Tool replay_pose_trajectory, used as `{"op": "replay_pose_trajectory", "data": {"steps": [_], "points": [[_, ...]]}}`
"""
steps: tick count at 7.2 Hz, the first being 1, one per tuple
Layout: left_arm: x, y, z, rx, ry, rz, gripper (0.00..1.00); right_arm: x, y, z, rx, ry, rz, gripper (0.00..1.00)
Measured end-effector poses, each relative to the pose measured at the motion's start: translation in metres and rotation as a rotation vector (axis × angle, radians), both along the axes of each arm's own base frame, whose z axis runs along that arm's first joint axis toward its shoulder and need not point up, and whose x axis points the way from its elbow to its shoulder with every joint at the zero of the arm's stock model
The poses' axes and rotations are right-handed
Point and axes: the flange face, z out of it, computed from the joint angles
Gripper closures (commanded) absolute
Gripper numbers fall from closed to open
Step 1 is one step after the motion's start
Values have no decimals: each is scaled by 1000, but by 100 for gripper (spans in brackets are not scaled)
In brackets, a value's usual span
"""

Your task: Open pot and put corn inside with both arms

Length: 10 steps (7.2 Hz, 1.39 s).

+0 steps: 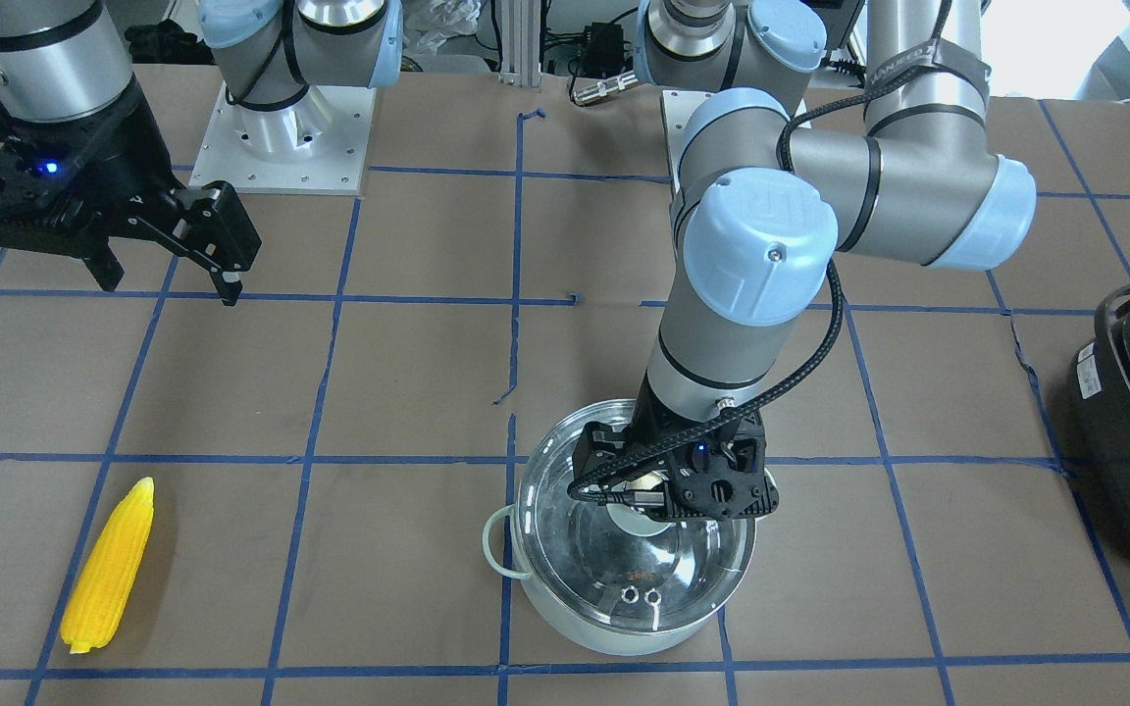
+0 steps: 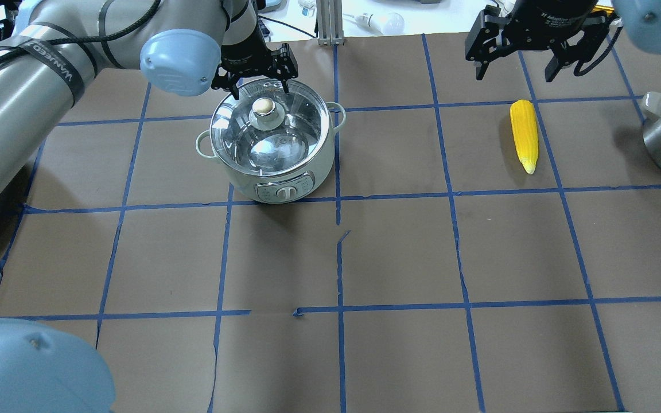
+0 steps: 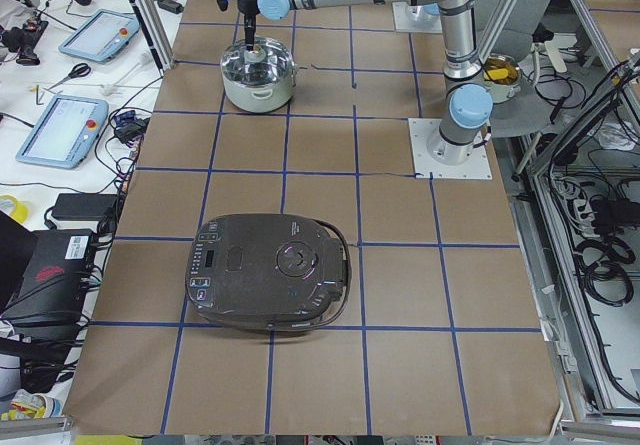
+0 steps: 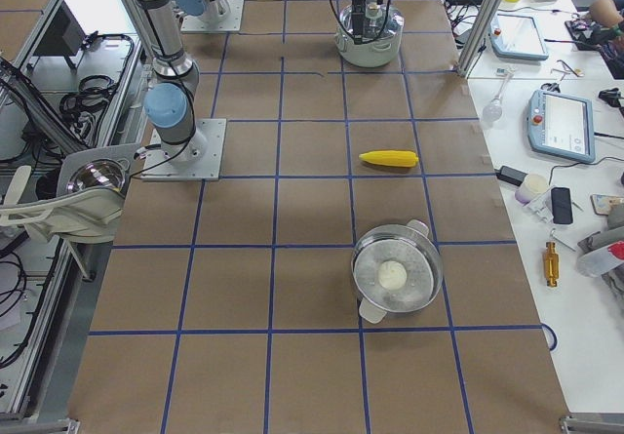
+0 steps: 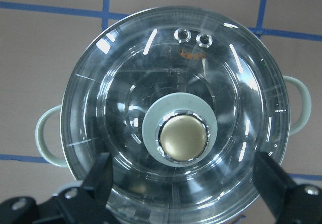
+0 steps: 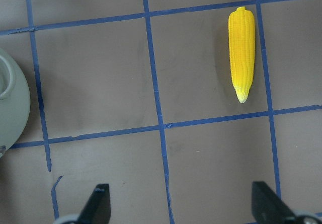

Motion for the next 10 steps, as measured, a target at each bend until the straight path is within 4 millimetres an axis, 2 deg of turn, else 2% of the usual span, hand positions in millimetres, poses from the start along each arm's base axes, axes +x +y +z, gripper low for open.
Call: {"op": "replay_pose_trajectory", "data": {"steps": [2, 5, 7, 9, 10], "points": [[-1, -4, -15, 11, -7, -26, 0, 0, 0, 0, 0, -4, -1, 0], [1, 1, -34, 53, -14, 0, 9, 0, 0, 0, -1, -6, -1, 0], [2, -1, -33, 52, -13, 18, 12, 0, 0, 0, 0, -7, -1, 0], [2, -3, -32, 49, -7, 24, 21, 1, 0, 0, 1, -8, 0, 0], [2, -2, -32, 51, -5, 25, 39, 1, 0, -1, 1, -8, 1, 0]]}}
